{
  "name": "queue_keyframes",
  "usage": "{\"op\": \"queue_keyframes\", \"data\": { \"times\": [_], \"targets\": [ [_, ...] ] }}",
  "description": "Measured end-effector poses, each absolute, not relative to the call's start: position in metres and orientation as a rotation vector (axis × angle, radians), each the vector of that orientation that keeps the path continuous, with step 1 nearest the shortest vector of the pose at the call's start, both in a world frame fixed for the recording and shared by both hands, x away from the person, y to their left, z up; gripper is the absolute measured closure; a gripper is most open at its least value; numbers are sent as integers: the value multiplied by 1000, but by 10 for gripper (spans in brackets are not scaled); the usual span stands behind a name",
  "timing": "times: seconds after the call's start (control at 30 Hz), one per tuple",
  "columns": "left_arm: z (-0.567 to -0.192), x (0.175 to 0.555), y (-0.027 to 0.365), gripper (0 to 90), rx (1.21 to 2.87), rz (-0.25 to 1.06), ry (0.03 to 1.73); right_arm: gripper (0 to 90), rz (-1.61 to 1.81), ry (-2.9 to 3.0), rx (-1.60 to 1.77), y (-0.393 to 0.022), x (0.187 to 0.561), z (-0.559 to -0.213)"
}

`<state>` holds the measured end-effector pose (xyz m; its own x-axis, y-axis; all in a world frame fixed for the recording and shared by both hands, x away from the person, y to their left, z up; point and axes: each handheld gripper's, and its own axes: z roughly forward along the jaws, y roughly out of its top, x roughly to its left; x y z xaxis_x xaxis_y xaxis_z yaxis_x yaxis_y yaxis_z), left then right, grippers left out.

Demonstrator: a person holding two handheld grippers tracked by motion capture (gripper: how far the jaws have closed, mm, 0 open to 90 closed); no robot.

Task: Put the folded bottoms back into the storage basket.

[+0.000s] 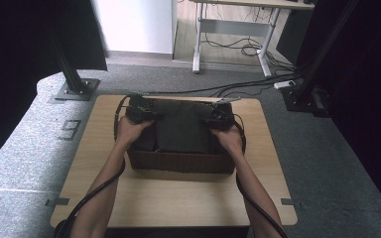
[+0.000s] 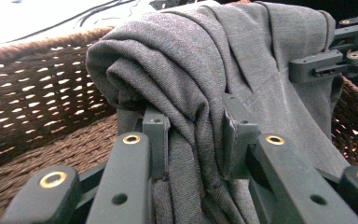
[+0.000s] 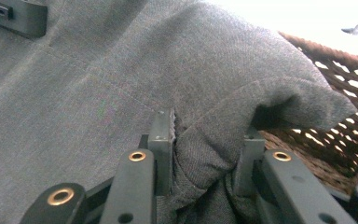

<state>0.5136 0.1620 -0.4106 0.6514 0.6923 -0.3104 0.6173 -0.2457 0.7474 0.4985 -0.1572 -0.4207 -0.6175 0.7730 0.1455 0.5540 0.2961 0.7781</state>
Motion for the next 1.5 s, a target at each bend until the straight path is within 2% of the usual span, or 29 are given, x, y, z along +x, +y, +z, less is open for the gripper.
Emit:
{"op": "queue_keyframes", "data": {
  "times": [0.27, 0.6, 0.7, 0.73, 0.8, 0.87, 1.07, 1.23, 1.37, 1.43, 1.5],
  "targets": [
    [-427, 521, 145, 672, 1992, 102, 1039, 668, 1162, 2307, 1277, -170, 503, -433],
    [-428, 519, 147, 647, 2093, 204, 1128, 662, 1092, 2348, 1280, -150, 513, -444],
    [-429, 520, 142, 532, 2160, 320, 1167, 597, 1020, 2335, 1319, -145, 519, -449],
    [-429, 521, 142, 484, 2168, 353, 1178, 553, 994, 2319, 1330, -145, 520, -449],
    [-425, 520, 144, 430, 2173, 401, 1194, 404, 950, 2227, 1346, -148, 522, -449],
    [-422, 520, 148, 395, 2168, 408, 1191, 332, 947, 2173, 1354, -152, 524, -446],
    [-418, 517, 152, 353, 2156, 409, 1167, 268, 948, 2148, 1333, -154, 524, -442],
    [-420, 513, 152, 270, 2138, 378, 1145, 153, 980, 2198, 1295, -152, 519, -442],
    [-417, 505, 157, 182, 2116, 360, 1124, 104, 1004, 2239, 1248, -154, 511, -439],
    [-414, 500, 160, 146, 2100, 359, 1113, 7, 1009, 2239, 1237, -156, 506, -437],
    [-412, 495, 163, 139, 2080, 350, 1105, 0, 1012, 2238, 1213, -158, 500, -433]
  ]
}}
